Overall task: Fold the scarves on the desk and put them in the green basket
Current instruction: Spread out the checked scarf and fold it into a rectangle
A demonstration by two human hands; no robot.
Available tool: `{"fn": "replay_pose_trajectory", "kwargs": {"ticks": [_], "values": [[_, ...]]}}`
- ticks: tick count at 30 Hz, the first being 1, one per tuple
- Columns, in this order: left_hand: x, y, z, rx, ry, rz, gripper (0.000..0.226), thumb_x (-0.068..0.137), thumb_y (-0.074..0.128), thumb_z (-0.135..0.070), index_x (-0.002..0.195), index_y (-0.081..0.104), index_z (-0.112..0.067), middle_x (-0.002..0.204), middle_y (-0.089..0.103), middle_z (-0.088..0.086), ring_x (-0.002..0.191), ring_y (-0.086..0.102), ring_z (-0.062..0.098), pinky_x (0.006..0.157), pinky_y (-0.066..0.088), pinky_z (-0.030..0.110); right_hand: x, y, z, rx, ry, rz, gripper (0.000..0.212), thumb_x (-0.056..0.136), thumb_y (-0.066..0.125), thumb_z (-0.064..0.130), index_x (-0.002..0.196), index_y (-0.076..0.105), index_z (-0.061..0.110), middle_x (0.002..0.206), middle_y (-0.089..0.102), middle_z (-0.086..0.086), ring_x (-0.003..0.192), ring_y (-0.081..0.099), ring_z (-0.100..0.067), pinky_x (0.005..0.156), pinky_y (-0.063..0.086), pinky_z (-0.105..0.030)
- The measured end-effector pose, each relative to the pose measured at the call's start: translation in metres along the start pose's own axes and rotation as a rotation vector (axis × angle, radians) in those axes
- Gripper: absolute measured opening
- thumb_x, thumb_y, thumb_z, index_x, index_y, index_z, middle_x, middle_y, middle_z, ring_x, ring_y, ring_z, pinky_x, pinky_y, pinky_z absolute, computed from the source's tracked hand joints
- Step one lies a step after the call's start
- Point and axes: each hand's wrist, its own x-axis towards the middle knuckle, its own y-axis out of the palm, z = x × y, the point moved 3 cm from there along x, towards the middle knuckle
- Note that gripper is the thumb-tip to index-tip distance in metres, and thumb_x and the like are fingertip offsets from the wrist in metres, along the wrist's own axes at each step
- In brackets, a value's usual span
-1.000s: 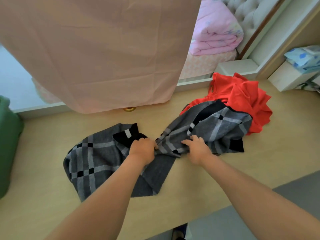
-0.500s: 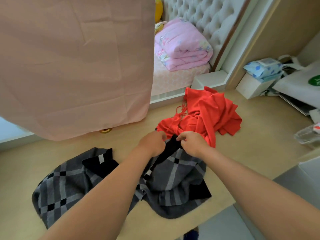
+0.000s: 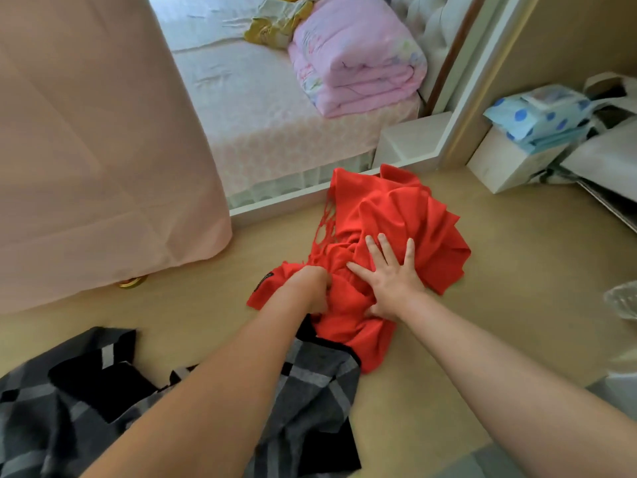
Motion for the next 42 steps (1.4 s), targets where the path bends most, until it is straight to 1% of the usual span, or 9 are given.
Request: {"fn": "replay_pose_trajectory", "kwargs": {"ticks": [4, 8, 11, 14, 18, 25, 33, 36, 42], "values": [[0.034, -0.011, -0.023, -0.221, 0.072, -0.294, 0.021, 0.074, 0.064, -0.008, 0.095, 0.069, -0.01, 0.099, 0.069, 0.014, 0.097, 0.061, 0.034, 0.077, 0.041, 0.029, 0.02, 0.005, -0.046, 0.096, 0.04, 0.014, 0.07, 0.092, 0.057, 0.043, 0.151, 0.019, 0.046, 0.165, 0.002, -0.006, 0.149, 0.01, -0.028, 0.112, 0.011, -0.071], [0.055, -0.037, -0.061, -0.673, 0.119, -0.588, 0.027, 0.065, 0.074, -0.007, 0.084, 0.069, -0.024, 0.089, 0.066, 0.003, 0.084, 0.062, 0.024, 0.076, 0.046, 0.029, 0.028, 0.013, -0.102, 0.101, 0.285, 0.09, 0.055, 0.096, 0.043, 0.026, 0.149, 0.031, 0.037, 0.163, 0.011, -0.009, 0.147, 0.015, -0.034, 0.114, 0.014, -0.067], [0.07, -0.05, -0.09, -0.872, 0.184, -0.545, 0.037, 0.071, 0.065, 0.002, 0.086, 0.064, -0.032, 0.09, 0.067, -0.008, 0.078, 0.064, 0.013, 0.075, 0.056, 0.03, 0.024, 0.009, -0.126, 0.217, 0.452, -0.002, 0.065, 0.083, 0.052, 0.036, 0.145, 0.039, 0.024, 0.161, 0.015, -0.015, 0.149, 0.007, -0.036, 0.116, 0.01, -0.062], [0.079, -0.051, -0.102, -1.069, 0.179, -0.473, 0.046, 0.078, 0.045, 0.019, 0.102, 0.06, -0.018, 0.098, 0.059, -0.005, 0.078, 0.063, 0.008, 0.066, 0.053, 0.022, 0.021, 0.002, -0.114, 0.387, 0.169, -0.313, 0.08, 0.069, 0.046, 0.038, 0.147, 0.036, 0.025, 0.163, 0.015, -0.01, 0.151, 0.007, -0.029, 0.118, 0.01, -0.058], [0.081, -0.046, -0.079, -0.749, 0.027, -0.611, 0.04, 0.079, 0.05, 0.009, 0.109, 0.062, -0.014, 0.116, 0.045, 0.005, 0.102, 0.059, 0.028, 0.09, 0.048, 0.031, 0.024, 0.024, -0.091, 0.279, -0.182, -0.048, 0.076, 0.085, 0.036, 0.063, 0.154, 0.015, 0.04, 0.166, -0.001, -0.004, 0.152, -0.001, -0.022, 0.115, -0.001, -0.066], [0.065, -0.022, -0.055, -0.328, 0.013, -0.42, 0.038, 0.094, 0.054, -0.021, 0.132, 0.051, -0.026, 0.133, 0.045, 0.0, 0.122, 0.045, 0.019, 0.098, 0.042, 0.032, 0.053, 0.033, -0.13, -0.045, 0.173, 0.03, 0.054, 0.102, 0.027, 0.05, 0.154, 0.022, 0.036, 0.165, 0.003, -0.011, 0.151, -0.001, -0.035, 0.113, -0.001, -0.068], [0.017, -0.005, -0.013, -0.281, -0.006, -0.498, 0.034, 0.095, 0.051, -0.023, 0.128, 0.053, -0.027, 0.123, 0.052, -0.003, 0.117, 0.047, 0.018, 0.096, 0.043, 0.033, 0.016, -0.02, -0.021, 0.443, -0.061, -0.233, 0.04, 0.089, 0.053, 0.025, 0.128, 0.059, 0.024, 0.138, 0.049, -0.008, 0.129, 0.043, -0.029, 0.108, 0.029, -0.044], [-0.02, 0.005, 0.025, -0.287, -0.042, -0.509, 0.031, 0.095, 0.048, -0.018, 0.124, 0.055, -0.025, 0.12, 0.054, -0.004, 0.113, 0.05, 0.017, 0.09, 0.048, 0.035, -0.005, -0.03, 0.037, 0.703, -0.172, -0.037, 0.034, 0.093, 0.05, 0.027, 0.125, 0.061, 0.025, 0.125, 0.055, 0.0, 0.116, 0.054, -0.024, 0.098, 0.042, -0.038], [-0.094, 0.05, 0.104, -0.283, -0.059, -0.352, 0.02, 0.091, 0.05, -0.019, 0.109, 0.058, -0.022, 0.109, 0.057, 0.0, 0.102, 0.056, 0.024, 0.083, 0.047, 0.036, -0.041, -0.038, 0.125, 0.722, -0.318, 0.059, 0.055, 0.092, 0.048, 0.031, 0.147, 0.04, 0.032, 0.15, 0.038, 0.004, 0.138, 0.033, -0.021, 0.114, 0.029, -0.039]]}}
